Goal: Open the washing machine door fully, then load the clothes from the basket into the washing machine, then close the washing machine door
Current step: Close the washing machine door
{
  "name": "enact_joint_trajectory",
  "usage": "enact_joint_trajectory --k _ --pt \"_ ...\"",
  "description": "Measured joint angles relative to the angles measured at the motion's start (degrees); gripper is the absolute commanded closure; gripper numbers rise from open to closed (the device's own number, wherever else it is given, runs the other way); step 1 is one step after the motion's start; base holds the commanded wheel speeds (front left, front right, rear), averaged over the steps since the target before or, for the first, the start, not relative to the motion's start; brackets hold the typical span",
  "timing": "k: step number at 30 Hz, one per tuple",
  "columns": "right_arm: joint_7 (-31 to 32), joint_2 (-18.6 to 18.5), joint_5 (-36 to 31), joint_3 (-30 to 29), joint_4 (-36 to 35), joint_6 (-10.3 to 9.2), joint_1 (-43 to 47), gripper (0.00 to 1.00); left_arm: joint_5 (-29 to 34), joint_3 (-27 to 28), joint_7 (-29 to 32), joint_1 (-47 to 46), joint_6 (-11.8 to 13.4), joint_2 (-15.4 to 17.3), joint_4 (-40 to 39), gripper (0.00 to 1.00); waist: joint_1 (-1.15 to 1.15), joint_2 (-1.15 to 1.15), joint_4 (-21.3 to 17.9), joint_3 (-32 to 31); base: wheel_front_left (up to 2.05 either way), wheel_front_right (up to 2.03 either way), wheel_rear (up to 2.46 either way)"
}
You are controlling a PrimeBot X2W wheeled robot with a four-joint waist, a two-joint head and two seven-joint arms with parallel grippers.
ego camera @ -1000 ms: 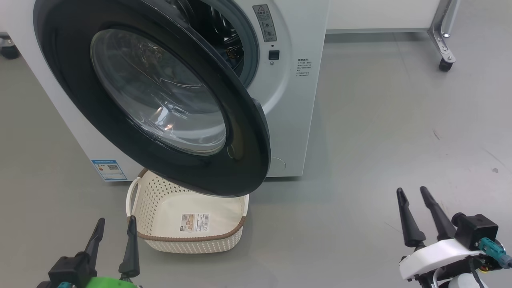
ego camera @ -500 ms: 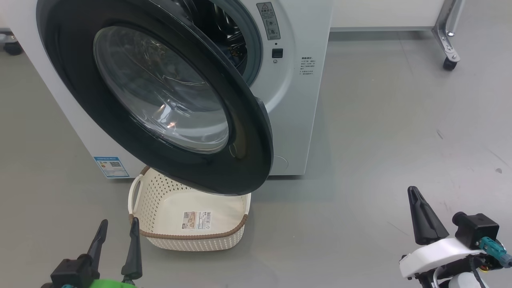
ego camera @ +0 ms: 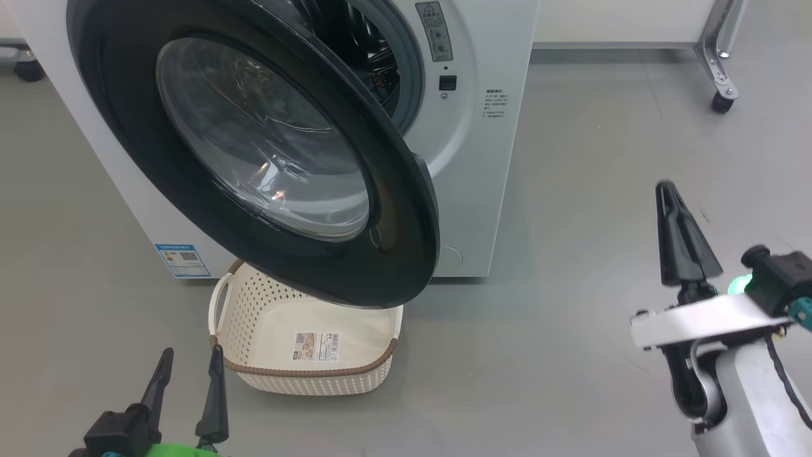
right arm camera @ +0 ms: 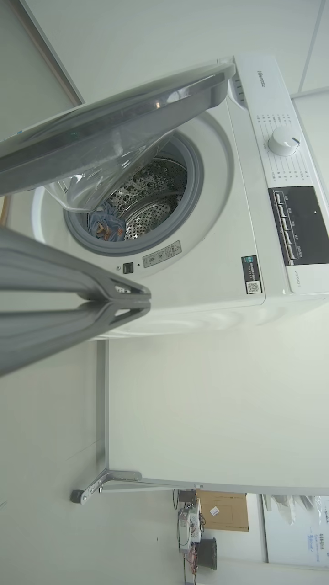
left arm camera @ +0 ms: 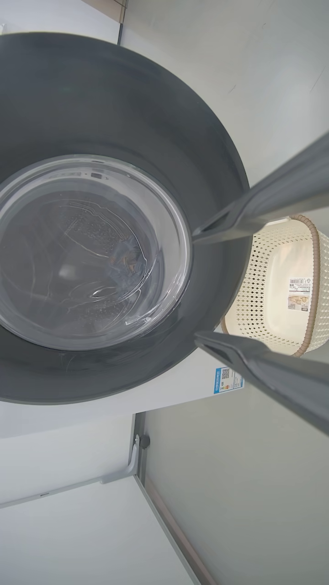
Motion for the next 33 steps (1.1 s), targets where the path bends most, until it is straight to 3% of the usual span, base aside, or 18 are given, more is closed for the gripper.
enact_joint_trajectory --k 5,12,20,33 --pt "0.0 0.1 0.1 4.0 -3.6 0.0 -4.5 1.0 0.4 0.1 0.0 0.0 -0.4 -0.5 0.0 0.0 0.0 0.0 0.5 0.0 0.0 0.0 0.0" --pt "0.0 0.6 0.6 15.7 -7.3 0.0 -10.3 1.0 0.9 0.4 0.0 0.0 -1.0 -1.0 0.0 0.0 0.0 0.0 1.4 0.0 0.0 0.0 0.0" --pt "0.0 0.6 1.6 29.0 -5.1 0.0 -11.6 1.0 1.4 0.2 0.0 0.0 -1.8 -1.5 0.1 0.0 0.0 0.0 2.8 0.4 0.0 0.0 0.0" --pt "0.0 1.1 3.6 34.9 4.2 0.0 -11.6 1.0 1.5 -0.1 0.0 -0.3 -2.5 -2.5 -0.5 0.0 0.0 0.0 5.3 2.9 0.0 0.0 0.0"
